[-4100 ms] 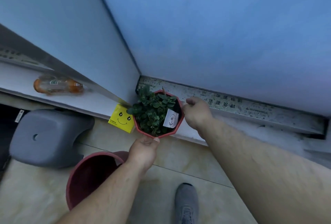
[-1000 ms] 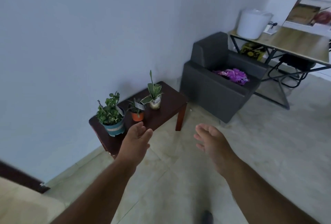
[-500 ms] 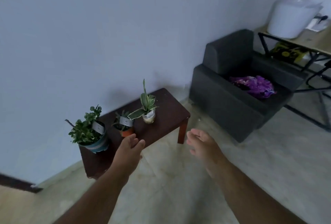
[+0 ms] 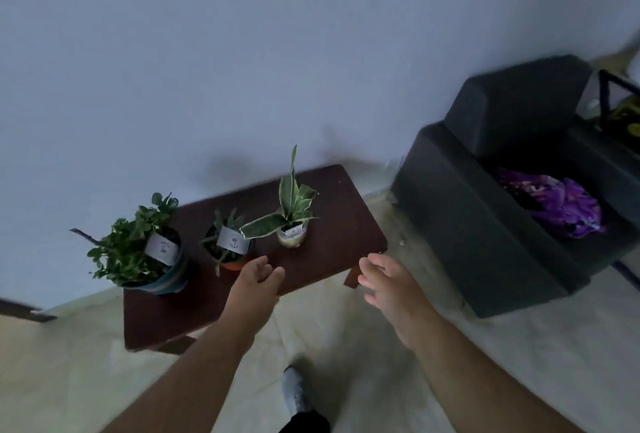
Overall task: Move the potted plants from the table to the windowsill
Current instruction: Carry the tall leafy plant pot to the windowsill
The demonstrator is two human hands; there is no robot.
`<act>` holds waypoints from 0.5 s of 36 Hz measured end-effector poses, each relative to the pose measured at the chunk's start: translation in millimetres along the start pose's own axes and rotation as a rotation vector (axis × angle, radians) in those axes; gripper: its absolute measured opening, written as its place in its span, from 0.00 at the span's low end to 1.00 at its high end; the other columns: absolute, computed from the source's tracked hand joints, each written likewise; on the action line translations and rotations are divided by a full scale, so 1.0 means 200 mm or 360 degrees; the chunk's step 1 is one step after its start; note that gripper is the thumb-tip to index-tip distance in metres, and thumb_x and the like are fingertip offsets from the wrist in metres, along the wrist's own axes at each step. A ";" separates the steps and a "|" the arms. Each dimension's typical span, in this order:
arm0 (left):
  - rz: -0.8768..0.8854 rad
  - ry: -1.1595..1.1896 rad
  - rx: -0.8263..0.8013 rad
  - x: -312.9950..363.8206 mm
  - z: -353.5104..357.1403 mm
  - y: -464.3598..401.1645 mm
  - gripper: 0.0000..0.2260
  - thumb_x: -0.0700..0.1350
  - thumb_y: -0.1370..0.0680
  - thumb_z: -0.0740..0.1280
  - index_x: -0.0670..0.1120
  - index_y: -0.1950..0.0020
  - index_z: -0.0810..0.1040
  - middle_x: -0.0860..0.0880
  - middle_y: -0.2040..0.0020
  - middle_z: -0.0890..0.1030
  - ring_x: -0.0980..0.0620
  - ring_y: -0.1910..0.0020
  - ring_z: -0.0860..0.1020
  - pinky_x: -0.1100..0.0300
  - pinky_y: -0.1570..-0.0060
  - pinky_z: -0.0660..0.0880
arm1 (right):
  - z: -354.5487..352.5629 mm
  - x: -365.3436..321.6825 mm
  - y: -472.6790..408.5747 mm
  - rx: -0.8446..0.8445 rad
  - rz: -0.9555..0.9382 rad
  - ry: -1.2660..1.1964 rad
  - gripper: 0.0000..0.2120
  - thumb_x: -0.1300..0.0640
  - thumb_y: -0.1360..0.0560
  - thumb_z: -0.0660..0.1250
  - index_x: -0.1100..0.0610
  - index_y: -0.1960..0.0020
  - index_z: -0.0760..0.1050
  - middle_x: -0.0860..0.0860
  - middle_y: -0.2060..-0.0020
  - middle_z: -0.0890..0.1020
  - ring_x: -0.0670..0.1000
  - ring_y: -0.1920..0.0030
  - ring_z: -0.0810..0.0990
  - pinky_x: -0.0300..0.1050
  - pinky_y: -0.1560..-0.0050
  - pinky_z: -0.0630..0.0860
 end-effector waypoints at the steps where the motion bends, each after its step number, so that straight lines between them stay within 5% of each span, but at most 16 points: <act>1: -0.0029 0.0015 0.0019 -0.02 0.02 -0.07 0.25 0.47 0.21 0.68 0.47 0.25 0.67 0.47 0.33 0.75 0.51 0.39 0.76 0.49 0.41 0.78 | 0.02 0.01 -0.08 -0.0026 0.0025 0.0027 0.26 0.47 0.19 0.64 0.56 0.25 0.67 0.51 0.34 0.77 0.47 0.38 0.80 0.54 0.32 0.76; 6: -0.0129 0.0039 0.0060 -0.05 0.10 -0.29 0.25 0.46 0.20 0.68 0.46 0.24 0.66 0.46 0.31 0.74 0.50 0.38 0.76 0.50 0.41 0.78 | 0.11 0.02 -0.34 -0.0103 0.0105 0.0051 0.25 0.50 0.18 0.64 0.59 0.25 0.67 0.48 0.39 0.77 0.44 0.44 0.80 0.52 0.33 0.76; 11: -0.0231 0.0079 0.0133 -0.12 0.17 -0.51 0.25 0.47 0.20 0.67 0.47 0.25 0.66 0.47 0.31 0.74 0.50 0.37 0.76 0.51 0.41 0.77 | 0.20 0.04 -0.63 -0.0214 0.0196 0.0143 0.26 0.48 0.19 0.64 0.57 0.24 0.66 0.51 0.33 0.77 0.48 0.37 0.79 0.54 0.30 0.73; 18: -0.0336 0.0165 0.0322 -0.28 0.23 -0.82 0.23 0.48 0.19 0.65 0.46 0.25 0.67 0.46 0.34 0.76 0.52 0.43 0.78 0.55 0.47 0.78 | 0.35 0.13 -1.07 -0.0336 0.0250 0.0153 0.24 0.51 0.18 0.63 0.58 0.25 0.66 0.45 0.46 0.78 0.48 0.41 0.81 0.54 0.32 0.75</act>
Point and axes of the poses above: each hand's wrist, its own y-axis away from the middle knuckle, its own z-axis out of the palm, x = y × z, the point moved 10 cm from there along -y, towards the middle knuckle
